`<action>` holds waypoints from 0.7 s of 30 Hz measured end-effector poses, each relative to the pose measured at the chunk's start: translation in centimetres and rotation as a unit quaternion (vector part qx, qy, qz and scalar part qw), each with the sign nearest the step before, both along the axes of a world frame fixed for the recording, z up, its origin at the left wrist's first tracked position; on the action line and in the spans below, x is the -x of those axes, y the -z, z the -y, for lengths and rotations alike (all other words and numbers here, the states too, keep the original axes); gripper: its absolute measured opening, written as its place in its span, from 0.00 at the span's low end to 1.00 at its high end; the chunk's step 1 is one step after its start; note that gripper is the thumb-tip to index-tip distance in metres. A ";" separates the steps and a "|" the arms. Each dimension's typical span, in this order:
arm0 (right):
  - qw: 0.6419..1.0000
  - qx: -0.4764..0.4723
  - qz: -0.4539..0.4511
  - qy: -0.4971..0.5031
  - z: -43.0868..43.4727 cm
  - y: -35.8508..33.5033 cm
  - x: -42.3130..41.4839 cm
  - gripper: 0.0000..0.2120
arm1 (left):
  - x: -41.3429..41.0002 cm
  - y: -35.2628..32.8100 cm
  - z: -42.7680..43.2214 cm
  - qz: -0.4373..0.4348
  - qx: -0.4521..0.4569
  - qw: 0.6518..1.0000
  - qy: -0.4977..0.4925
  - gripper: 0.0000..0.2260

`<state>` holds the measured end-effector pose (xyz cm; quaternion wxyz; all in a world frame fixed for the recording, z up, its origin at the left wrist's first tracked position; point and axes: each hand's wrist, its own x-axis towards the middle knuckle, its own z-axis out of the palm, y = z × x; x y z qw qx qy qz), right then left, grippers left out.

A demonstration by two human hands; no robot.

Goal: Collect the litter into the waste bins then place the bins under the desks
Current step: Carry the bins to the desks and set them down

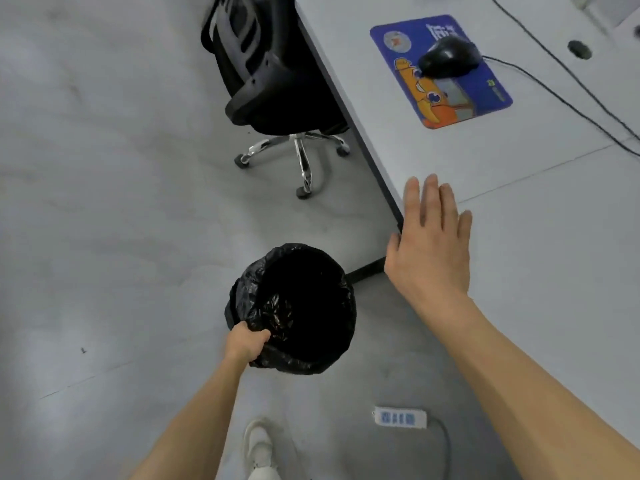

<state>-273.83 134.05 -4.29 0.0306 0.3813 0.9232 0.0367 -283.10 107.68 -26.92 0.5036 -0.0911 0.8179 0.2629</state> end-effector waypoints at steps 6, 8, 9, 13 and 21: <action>0.999 -0.048 0.001 -0.010 0.0 0.9 0.1 0.40 | 0.1 6.5 -4.3 -0.007 0.034 0.995 -0.091 0.09; 0.999 -0.044 -0.003 -0.012 -0.1 1.1 0.0 0.41 | -1.0 8.0 -6.1 -0.025 0.074 0.990 -0.120 0.18; 0.999 -0.045 -0.007 -0.011 0.0 1.1 0.0 0.41 | -1.4 8.2 -7.0 -0.019 0.094 0.986 -0.137 0.24; 0.999 -0.042 -0.017 -0.017 -0.3 1.2 -0.1 0.41 | -2.5 9.6 -8.8 0.070 0.148 0.971 -0.175 0.33; 0.999 -0.026 -0.021 -0.017 -0.3 1.3 -0.2 0.41 | -3.6 8.4 -9.2 0.160 0.097 0.982 -0.008 0.21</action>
